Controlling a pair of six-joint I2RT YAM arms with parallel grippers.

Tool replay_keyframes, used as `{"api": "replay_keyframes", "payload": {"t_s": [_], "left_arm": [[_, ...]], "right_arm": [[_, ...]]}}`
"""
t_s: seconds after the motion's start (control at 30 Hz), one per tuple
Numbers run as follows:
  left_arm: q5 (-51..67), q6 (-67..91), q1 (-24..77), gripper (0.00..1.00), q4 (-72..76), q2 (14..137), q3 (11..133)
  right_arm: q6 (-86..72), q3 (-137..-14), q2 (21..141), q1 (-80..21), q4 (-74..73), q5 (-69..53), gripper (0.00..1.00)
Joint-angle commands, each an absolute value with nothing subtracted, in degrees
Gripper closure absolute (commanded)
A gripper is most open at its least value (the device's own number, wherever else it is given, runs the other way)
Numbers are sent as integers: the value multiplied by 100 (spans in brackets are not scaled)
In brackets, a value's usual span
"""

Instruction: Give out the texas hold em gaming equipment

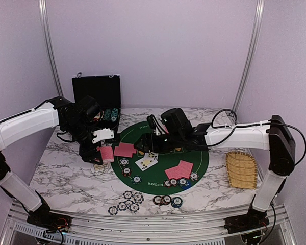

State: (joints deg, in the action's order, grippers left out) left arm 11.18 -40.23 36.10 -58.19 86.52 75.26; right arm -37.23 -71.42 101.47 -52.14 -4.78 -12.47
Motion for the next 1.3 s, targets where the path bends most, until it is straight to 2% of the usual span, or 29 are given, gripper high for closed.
{"api": "replay_keyframes", "payload": {"t_s": [0.0,0.4,1.27], "left_arm": [[1377,-3910,3582,100,-5891,8541,7753],[1425,-3840,3586,100,-5856,8595,7822],[1520,-3885,3586,100,-5854,8547,7769]], "right_arm": [[-4821,-6839,10296,-5202,889,-2740,22],[-6338,-6738,10991,-5348,2867,-3783,18],[-7723,-8508,12954,-5728,4064,-4100,12]]}}
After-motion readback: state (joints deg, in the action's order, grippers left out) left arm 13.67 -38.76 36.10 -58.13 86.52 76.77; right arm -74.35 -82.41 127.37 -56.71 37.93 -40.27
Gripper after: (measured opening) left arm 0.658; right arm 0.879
